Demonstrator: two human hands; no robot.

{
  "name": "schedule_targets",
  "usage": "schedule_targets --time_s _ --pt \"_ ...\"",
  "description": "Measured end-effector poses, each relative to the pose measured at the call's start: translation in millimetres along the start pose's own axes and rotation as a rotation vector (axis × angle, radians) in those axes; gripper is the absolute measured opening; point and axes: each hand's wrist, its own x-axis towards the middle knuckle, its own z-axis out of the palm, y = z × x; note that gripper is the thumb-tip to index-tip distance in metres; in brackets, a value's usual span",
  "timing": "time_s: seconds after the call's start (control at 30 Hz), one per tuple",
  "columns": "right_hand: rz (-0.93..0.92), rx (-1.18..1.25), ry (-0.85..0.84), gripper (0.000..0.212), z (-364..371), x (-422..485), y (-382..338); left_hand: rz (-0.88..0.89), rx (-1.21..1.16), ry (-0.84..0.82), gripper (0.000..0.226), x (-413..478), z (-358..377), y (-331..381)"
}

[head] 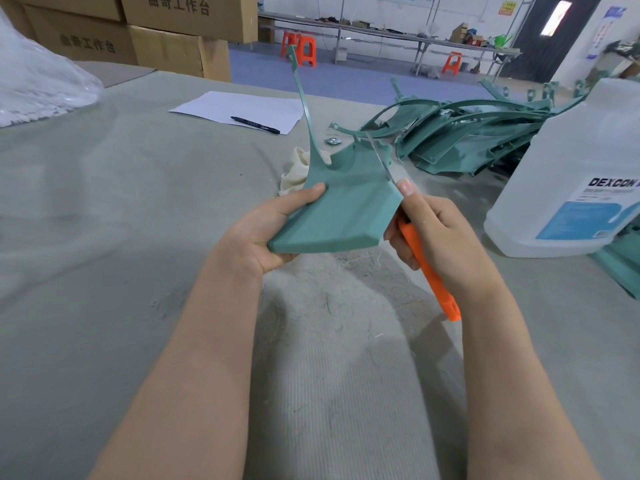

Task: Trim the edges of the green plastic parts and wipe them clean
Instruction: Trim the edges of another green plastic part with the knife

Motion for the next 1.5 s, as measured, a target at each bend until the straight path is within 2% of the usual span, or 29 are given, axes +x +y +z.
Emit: schedule_targets --time_s 0.2,0.33,0.47,0.57,0.63,0.73,0.87,1.0,1.5 --pt "0.007 0.04 -0.058 0.063 -1.3 -0.4 -0.1 0.001 -0.023 0.018 0.027 0.0 -1.2 0.2" --pt "-0.011 0.086 -0.107 0.06 -3.1 0.1 2.1 0.009 -0.057 0.037 0.014 0.6 -2.4 0.0" --pt "-0.018 0.113 -0.143 0.059 -4.6 0.3 3.3 0.009 -0.064 0.038 0.02 0.6 -2.5 -0.6" --pt "-0.047 0.223 -0.196 0.058 -6.8 -2.9 2.4 0.015 -0.095 0.163 0.009 1.1 -3.0 -0.6" --pt "-0.067 0.308 -0.221 0.057 -8.9 -4.4 1.5 0.04 -0.137 0.251 0.013 2.4 -4.3 -0.8" --pt "-0.001 0.288 -0.129 0.058 -7.2 -2.2 1.5 0.09 -0.182 0.262 0.014 3.0 -3.6 -1.0" --pt "0.127 0.086 0.159 0.059 -2.0 3.9 5.8 0.09 -0.166 0.26 0.012 5.5 -0.8 -2.1" --pt "0.133 0.05 0.326 0.057 2.9 5.3 6.0 0.09 -0.162 0.263 0.011 6.4 -1.4 -1.8" --pt "0.073 -0.004 0.283 0.062 14.0 6.7 7.3 0.062 -0.132 0.279 0.01 3.4 1.9 -2.5"
